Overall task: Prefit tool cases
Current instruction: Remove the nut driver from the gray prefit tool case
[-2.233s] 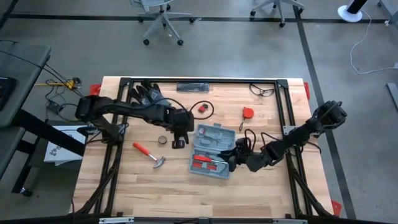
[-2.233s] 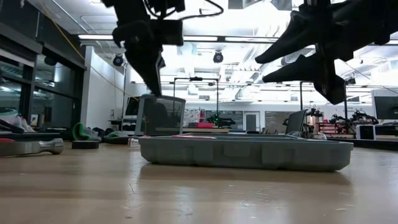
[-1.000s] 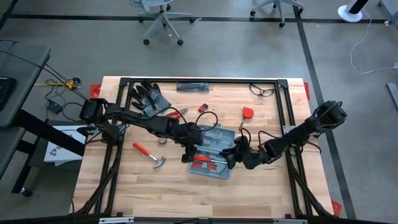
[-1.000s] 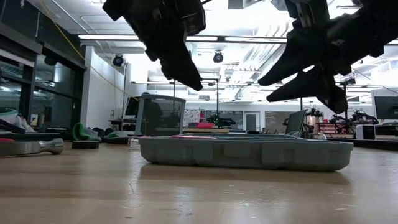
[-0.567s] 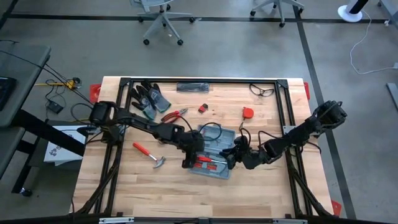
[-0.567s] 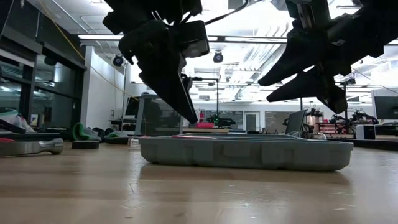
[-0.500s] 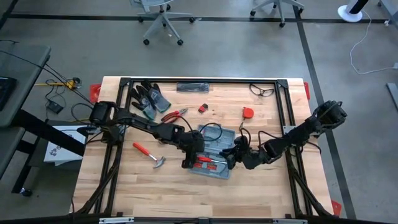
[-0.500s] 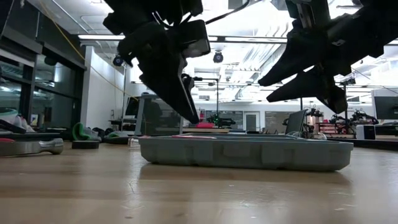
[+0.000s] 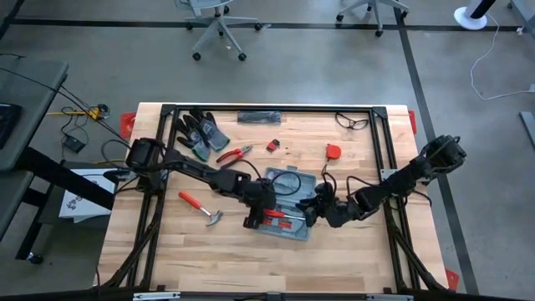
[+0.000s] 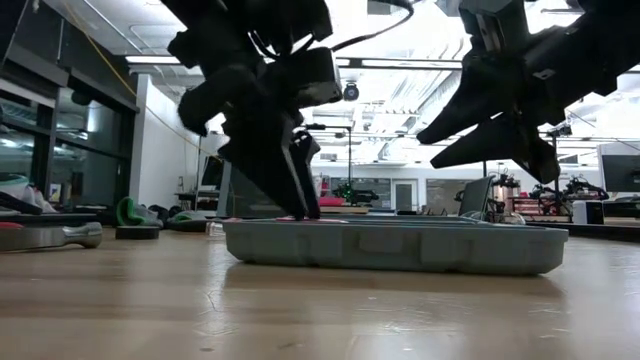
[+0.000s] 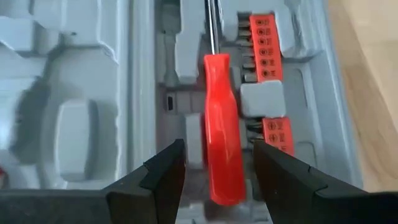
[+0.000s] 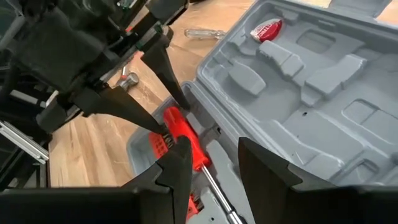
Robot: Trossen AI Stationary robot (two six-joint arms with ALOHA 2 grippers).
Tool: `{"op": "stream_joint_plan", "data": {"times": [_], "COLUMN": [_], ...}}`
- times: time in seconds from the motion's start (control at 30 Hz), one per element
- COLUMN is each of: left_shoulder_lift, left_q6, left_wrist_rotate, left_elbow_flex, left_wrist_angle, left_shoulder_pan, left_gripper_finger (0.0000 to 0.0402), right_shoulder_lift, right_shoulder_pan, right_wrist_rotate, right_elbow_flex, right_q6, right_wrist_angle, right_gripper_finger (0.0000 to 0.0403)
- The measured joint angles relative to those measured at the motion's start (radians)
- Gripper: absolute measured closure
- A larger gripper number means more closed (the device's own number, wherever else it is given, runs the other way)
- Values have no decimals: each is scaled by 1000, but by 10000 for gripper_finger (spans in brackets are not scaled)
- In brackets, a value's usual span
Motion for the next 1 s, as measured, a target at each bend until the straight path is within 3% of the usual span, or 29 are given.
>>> {"op": "stream_joint_plan", "data": {"times": [0.2,0.37,0.53,0.67,1.0], "left_shoulder_lift": [41,59,60,63,65], "left_q6": [5,-8,-16,-38,-82], "left_wrist_rotate": [5,-97,-99,-49,1], "left_elbow_flex": [3,6,5,4,53], "left_wrist_angle": [-10,-57,-75,-66,-92], "left_shoulder_pan": [-2,-9,-8,-10,-13], "left_gripper_finger": [224,227,270,333,333], "right_shoulder_lift": [0,0,0,0,0], "right_shoulder_pan": [0,0,0,0,0], "right_wrist_rotate": [0,0,-2,-3,-4], "right_elbow_flex": [0,0,0,0,0], "right_q6": [0,11,12,20,30], "right_wrist_angle": [-10,-23,-38,-52,-56], "right_gripper_finger": [279,279,279,279,279]}}
